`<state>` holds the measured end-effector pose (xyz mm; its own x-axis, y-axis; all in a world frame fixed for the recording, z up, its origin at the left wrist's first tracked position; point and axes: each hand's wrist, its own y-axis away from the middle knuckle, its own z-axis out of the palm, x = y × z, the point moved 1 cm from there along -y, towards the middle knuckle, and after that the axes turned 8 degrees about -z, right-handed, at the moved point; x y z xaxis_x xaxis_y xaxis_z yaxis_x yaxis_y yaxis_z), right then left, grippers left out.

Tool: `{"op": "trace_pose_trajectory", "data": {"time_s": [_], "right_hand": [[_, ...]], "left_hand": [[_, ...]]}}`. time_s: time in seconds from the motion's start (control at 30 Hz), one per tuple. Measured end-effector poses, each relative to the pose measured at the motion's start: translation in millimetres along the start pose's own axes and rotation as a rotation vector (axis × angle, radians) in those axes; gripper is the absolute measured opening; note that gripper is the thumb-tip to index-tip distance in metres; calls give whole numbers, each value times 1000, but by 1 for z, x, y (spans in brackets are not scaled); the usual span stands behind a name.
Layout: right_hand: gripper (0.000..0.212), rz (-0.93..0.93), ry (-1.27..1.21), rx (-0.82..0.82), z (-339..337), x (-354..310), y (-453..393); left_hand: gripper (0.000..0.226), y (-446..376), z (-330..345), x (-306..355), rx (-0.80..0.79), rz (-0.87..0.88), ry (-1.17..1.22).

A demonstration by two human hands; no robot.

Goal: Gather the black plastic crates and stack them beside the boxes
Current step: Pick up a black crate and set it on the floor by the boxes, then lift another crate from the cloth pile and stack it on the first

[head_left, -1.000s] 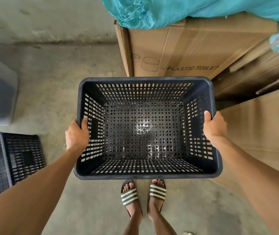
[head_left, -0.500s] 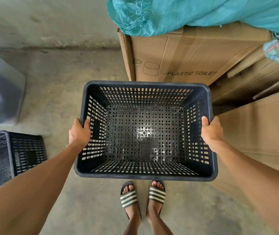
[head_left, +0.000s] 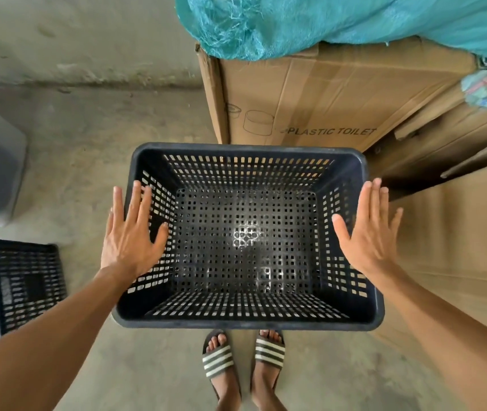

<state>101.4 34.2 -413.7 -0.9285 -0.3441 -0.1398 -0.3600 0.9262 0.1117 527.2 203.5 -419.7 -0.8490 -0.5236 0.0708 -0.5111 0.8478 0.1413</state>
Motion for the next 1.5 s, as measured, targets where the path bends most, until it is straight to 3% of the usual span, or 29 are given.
{"op": "trace_pose_trajectory", "data": {"time_s": [0.2, 0.37, 0.47, 0.7, 0.93, 1.1, 1.33, 1.5], "right_hand": [[80, 46, -72, -127, -29, -10, 10], [74, 62, -151, -116, -105, -41, 34], [73, 72, -182, -36, -169, -53, 41], [71, 116, -183, 345, -333, -37, 58], [73, 309, -150, 589, -467, 43, 71], [69, 467, -307, 767, -519, 113, 59], [69, 678, -704, 928, -551, 241, -28], [83, 946, -987, 971, -565, 335, -102]], "left_hand": [[85, 11, -25, 0, -88, 23, 99], [79, 30, -92, 27, -98, 80, 100], [75, 25, -152, 63, -65, 167, 133], [76, -12, -311, 177, 98, 402, 245], [71, -33, -446, 326, 261, 609, 391], [70, -43, -513, 441, 301, 699, 482], [69, -100, -545, 616, 288, 742, 547], [69, -164, -556, 747, 207, 684, 611]]}}
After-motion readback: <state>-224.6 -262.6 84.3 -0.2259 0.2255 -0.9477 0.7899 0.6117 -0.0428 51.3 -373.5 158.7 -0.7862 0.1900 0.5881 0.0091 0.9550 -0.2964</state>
